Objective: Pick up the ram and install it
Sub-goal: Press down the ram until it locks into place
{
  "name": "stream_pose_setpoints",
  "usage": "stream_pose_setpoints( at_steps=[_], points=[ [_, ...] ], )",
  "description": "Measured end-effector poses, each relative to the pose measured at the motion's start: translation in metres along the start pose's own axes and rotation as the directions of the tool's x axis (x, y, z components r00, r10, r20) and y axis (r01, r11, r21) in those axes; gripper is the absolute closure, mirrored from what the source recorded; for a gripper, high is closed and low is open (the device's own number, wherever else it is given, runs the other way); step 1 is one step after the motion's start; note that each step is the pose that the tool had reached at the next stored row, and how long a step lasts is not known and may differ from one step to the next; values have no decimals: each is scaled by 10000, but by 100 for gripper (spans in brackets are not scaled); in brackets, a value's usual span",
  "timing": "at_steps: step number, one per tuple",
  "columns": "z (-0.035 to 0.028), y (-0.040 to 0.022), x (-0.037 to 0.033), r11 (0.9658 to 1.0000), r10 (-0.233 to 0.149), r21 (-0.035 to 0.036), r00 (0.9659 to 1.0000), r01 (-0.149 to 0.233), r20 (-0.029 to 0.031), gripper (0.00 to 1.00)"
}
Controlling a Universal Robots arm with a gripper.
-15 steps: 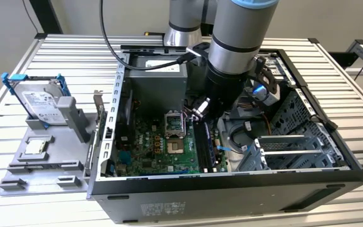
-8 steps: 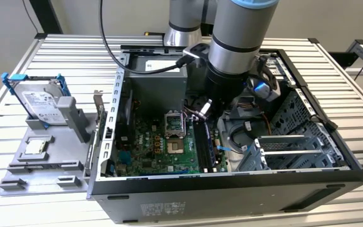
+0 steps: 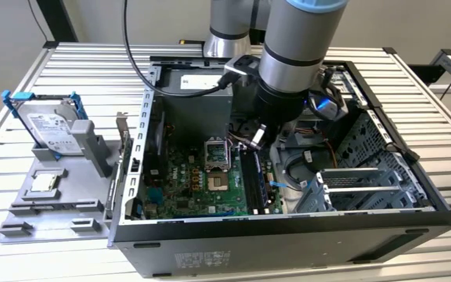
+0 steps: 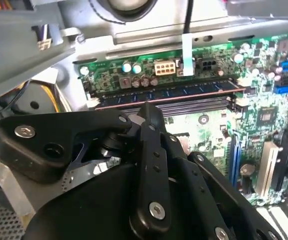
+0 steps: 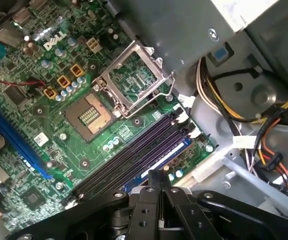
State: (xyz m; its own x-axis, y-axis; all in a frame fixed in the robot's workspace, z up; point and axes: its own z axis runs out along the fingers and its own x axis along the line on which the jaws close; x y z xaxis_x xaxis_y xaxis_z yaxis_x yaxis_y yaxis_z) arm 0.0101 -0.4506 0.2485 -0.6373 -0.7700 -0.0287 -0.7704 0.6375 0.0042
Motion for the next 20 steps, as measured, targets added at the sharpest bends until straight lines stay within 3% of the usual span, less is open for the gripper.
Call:
stream_pose_setpoints(
  at_steps=[3, 4, 7, 10, 13, 16, 20],
  points=[
    [0, 0, 0, 9993, -314, -176, 9993, 318, 206, 100],
    [0, 1, 1, 9987, -455, -204, 9987, 459, 235, 100],
    [0, 0, 0, 9948, -993, -212, 9948, 998, 224, 100],
    [0, 0, 0, 9879, -1533, -221, 9879, 1538, 212, 100],
    [0, 0, 0, 9779, -2074, -232, 9780, 2078, 205, 100],
    [1, 0, 0, 9657, -2582, -243, 9659, 2587, 204, 100],
    [1, 1, 0, 9440, -3284, -260, 9443, 3288, 203, 100]
  ],
)
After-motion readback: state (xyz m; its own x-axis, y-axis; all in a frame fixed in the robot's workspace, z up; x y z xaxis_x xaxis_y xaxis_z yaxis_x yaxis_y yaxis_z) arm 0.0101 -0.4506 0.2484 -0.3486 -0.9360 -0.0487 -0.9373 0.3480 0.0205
